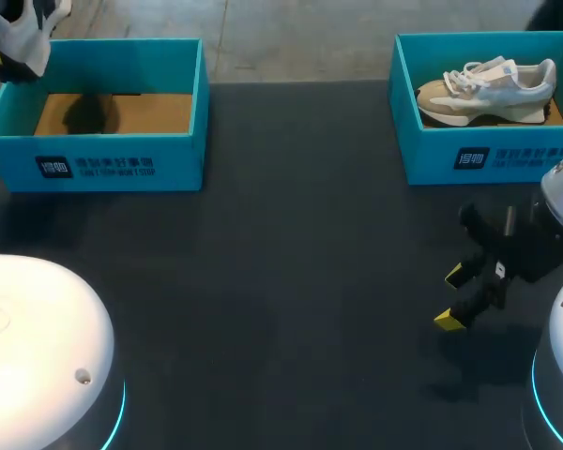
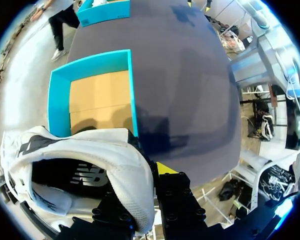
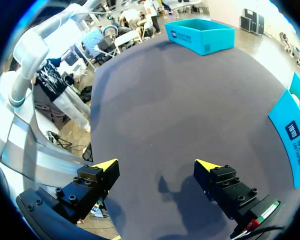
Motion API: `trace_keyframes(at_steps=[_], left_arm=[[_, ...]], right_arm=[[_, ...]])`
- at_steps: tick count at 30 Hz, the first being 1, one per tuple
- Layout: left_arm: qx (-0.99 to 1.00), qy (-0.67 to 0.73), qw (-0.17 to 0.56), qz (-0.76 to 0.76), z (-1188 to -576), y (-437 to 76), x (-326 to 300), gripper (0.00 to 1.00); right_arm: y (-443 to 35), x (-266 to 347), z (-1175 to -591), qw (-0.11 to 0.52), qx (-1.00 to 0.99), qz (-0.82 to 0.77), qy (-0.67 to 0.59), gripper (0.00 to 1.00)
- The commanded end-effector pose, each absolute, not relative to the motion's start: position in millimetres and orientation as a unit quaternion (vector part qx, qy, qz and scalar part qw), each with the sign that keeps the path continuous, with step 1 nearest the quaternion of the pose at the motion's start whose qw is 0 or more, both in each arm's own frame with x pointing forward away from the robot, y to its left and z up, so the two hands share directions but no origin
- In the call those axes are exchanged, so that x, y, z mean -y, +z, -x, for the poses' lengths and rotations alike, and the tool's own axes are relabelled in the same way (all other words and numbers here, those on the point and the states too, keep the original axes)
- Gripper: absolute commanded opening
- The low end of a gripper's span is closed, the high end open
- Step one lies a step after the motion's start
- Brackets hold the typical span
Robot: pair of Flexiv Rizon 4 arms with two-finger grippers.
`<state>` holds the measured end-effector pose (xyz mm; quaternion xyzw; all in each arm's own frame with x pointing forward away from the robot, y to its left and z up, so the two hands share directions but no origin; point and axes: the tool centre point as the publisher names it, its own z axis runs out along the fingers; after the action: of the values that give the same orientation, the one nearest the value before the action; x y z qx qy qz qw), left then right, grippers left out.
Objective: Take the shoe out of the shoebox, open the shoe tongue, remove and reinsert the insole, then place the shoe into the shoebox
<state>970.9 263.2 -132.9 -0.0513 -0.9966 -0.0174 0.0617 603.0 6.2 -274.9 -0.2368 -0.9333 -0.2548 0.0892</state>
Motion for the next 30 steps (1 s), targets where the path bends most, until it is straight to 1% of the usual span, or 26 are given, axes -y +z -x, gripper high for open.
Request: trace_keyframes(at_steps=[1, 19, 20, 21, 26, 30], left_arm=[[0.996, -0.015, 0.063, 0.054, -978, -132, -267, 0.00], [0.996, -0.007, 0.059, 0.067, -981, -132, -271, 0.00], [0.997, -0.009, 0.040, 0.072, -988, -131, -273, 0.00], [0.996, 0.010, 0.048, 0.076, -996, -131, -277, 0.00], [0.997, -0.016, 0.031, 0.074, -1031, -137, -287, 0.00], [0.997, -0.019, 0.044, 0.066, -1046, -147, -289, 0.00]], right_arm=[[-275, -6, -601, 0.088, 0.933, 0.237, -0.255, 1.00], [-275, -6, -601, 0.088, 0.933, 0.237, -0.255, 1.00], [-275, -6, -601, 0.088, 0.933, 0.237, -0.255, 1.00], [-275, -6, -601, 0.088, 0.933, 0.237, -0.255, 1.00], [-275, -6, -601, 0.088, 0.933, 0.237, -0.255, 1.00], [-275, -6, -601, 0.088, 0.933, 0.237, -0.255, 1.00]])
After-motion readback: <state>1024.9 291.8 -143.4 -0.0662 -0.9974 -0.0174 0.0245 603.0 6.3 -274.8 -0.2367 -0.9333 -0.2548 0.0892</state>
